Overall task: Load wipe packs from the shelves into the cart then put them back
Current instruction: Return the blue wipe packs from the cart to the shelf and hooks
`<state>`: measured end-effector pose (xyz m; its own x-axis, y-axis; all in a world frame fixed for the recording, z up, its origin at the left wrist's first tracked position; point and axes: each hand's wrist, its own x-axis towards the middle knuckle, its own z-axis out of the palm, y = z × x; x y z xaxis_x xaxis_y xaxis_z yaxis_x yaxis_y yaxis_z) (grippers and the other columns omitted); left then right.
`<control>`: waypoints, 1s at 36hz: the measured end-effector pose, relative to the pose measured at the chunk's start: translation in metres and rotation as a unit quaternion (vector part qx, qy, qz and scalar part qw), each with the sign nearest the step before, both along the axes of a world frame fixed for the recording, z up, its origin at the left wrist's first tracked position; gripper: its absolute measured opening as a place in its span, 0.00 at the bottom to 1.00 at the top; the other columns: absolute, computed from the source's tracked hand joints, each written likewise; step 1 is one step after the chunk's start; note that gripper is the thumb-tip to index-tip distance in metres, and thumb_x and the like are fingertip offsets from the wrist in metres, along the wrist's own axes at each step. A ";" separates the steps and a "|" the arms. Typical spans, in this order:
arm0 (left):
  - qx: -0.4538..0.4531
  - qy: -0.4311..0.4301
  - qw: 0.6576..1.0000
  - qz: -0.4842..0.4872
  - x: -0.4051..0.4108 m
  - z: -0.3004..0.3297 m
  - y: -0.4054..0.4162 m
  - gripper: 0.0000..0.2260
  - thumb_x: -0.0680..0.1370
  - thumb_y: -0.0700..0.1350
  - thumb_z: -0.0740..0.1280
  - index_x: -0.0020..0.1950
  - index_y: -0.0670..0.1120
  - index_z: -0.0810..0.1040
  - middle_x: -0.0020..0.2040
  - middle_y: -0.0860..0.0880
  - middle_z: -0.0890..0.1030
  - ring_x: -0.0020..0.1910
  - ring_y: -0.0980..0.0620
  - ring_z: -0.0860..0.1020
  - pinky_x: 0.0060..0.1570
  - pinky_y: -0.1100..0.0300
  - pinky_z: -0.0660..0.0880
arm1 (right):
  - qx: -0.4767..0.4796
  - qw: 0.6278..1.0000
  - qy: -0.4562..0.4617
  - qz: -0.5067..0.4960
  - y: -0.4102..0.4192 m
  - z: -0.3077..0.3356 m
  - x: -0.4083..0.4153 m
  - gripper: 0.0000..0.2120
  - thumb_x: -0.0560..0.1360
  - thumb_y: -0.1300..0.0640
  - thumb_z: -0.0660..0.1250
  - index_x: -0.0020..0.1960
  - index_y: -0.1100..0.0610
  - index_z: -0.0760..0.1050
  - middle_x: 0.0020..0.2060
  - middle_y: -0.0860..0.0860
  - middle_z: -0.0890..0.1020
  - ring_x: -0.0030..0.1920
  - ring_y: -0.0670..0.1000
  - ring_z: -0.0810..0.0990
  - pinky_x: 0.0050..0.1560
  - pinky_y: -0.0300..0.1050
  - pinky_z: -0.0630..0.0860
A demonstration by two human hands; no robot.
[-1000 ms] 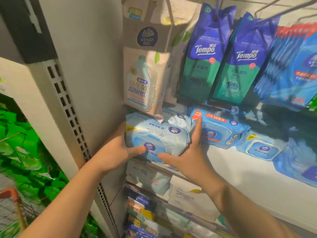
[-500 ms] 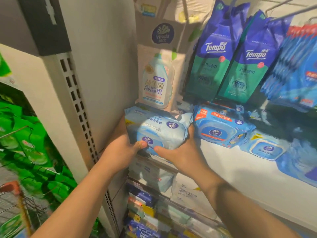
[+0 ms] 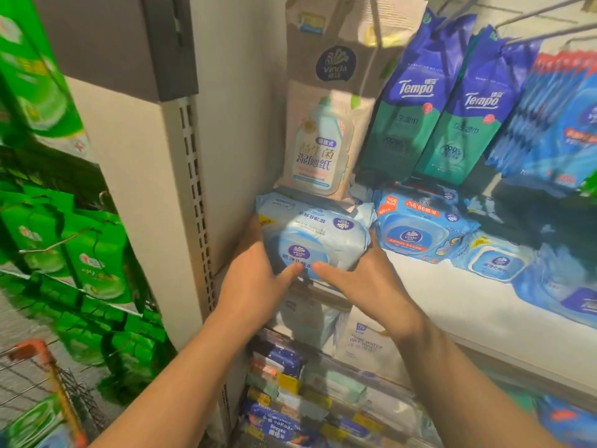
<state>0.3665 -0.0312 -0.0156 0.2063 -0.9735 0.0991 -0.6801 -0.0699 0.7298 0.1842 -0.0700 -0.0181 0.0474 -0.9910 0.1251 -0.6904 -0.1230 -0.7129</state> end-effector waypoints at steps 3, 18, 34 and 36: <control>-0.018 0.013 0.999 -0.024 0.004 -0.002 0.008 0.20 0.74 0.57 0.76 0.60 0.51 0.74 0.59 0.48 0.81 0.59 0.47 0.79 0.45 0.62 0.68 | 0.037 0.994 0.101 -0.031 0.007 -0.001 -0.001 0.37 0.63 0.27 0.66 0.67 0.46 0.76 0.57 0.47 0.83 0.56 0.48 0.81 0.57 0.49 0.80; -0.007 -0.105 0.993 -0.049 0.015 -0.021 0.089 0.49 0.73 0.69 0.69 0.84 0.47 0.51 0.83 0.50 0.53 0.82 0.50 0.51 0.80 0.53 0.53 | 0.025 0.939 0.342 -0.021 0.096 0.010 -0.002 0.32 0.75 0.34 0.61 0.65 0.59 0.73 0.62 0.56 0.78 0.66 0.58 0.74 0.66 0.55 0.67; 0.066 -0.216 0.971 0.083 0.041 -0.028 0.276 0.51 0.69 0.76 0.64 0.83 0.50 0.52 0.81 0.50 0.59 0.79 0.49 0.59 0.78 0.51 0.60 | -0.007 0.929 0.339 0.146 0.220 -0.022 0.029 0.36 0.76 0.35 0.61 0.73 0.59 0.65 0.72 0.56 0.70 0.74 0.58 0.65 0.74 0.57 0.63; 0.091 -0.207 0.968 0.107 0.053 -0.026 0.301 0.51 0.69 0.76 0.65 0.83 0.51 0.51 0.82 0.51 0.57 0.80 0.49 0.57 0.78 0.51 0.58 | -0.006 0.927 0.333 0.171 0.232 -0.024 0.044 0.34 0.75 0.34 0.61 0.69 0.59 0.68 0.67 0.56 0.74 0.70 0.58 0.68 0.70 0.57 0.67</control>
<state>0.4196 0.2699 -0.0417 0.3844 -0.9220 0.0464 -0.8676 -0.3437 0.3594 0.2286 0.1621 -0.0420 0.4297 -0.9023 -0.0344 -0.8961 -0.4214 -0.1392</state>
